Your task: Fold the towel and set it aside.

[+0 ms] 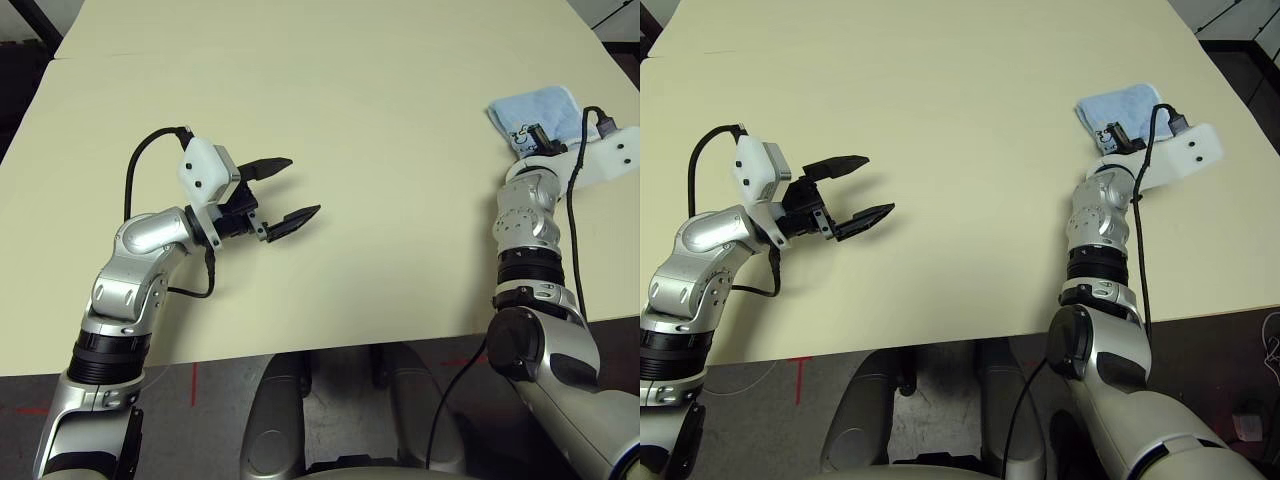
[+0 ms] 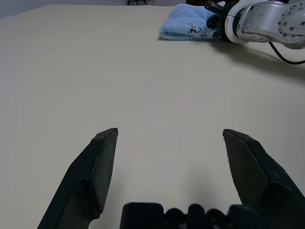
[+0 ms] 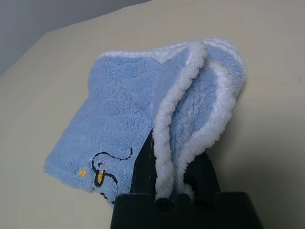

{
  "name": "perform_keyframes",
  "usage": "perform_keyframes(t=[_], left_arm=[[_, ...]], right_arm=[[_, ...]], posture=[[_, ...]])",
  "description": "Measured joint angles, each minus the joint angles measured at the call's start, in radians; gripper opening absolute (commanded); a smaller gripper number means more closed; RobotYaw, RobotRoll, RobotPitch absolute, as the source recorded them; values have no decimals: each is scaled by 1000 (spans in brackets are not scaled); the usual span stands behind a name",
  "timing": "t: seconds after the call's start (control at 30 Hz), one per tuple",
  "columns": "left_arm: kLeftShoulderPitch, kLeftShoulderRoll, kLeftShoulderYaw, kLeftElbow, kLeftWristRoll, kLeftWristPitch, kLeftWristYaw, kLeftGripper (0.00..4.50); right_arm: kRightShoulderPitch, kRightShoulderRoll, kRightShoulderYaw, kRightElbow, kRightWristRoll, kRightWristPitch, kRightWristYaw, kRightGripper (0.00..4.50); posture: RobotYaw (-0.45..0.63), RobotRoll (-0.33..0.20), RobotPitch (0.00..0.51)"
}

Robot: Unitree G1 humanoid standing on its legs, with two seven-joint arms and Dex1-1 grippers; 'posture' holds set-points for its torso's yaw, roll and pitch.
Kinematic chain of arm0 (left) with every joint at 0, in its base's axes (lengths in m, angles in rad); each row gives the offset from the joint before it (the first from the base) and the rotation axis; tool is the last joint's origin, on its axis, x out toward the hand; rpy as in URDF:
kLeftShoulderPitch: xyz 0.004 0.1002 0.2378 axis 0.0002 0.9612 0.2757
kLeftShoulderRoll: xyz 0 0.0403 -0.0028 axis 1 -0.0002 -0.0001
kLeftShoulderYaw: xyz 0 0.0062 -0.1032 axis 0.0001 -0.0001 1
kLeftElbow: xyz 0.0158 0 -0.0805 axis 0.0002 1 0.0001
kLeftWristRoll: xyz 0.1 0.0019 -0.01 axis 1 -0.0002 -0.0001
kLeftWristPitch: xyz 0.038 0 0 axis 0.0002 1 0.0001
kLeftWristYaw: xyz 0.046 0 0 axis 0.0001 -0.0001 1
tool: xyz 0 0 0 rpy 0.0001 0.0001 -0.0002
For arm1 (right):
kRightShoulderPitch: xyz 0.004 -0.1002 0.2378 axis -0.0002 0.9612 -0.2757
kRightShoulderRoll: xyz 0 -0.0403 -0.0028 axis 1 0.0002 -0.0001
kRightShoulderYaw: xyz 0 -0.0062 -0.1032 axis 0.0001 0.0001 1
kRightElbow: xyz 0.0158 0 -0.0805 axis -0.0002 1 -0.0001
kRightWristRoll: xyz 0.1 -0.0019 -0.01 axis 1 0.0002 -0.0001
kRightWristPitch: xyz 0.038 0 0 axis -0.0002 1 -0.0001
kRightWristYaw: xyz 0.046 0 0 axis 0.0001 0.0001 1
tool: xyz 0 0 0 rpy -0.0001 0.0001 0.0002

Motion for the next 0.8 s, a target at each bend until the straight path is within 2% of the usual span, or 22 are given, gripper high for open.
perform_keyframes(t=[0.07,0.33,0.6,0.73,0.8], left_arm=[[0,0,0,0,0,-1,0,4500],[0,0,0,0,1,-2,0,4500],[3,0,0,0,2,-3,1,4500],[2,-1,-1,0,2,-5,0,4500],[2,-2,-1,1,2,-9,0,4500]], right_arm=[[1,0,0,3,3,3,7,1392],[-1,1,5,-14,54,48,83,4348],[84,4,38,-150,60,135,126,4430],[151,10,57,-258,75,207,150,4430],[223,10,90,-354,77,258,185,4430]], posture=[[-4,0,312],[-3,0,314],[-2,0,316],[-2,0,316],[-2,0,316]])
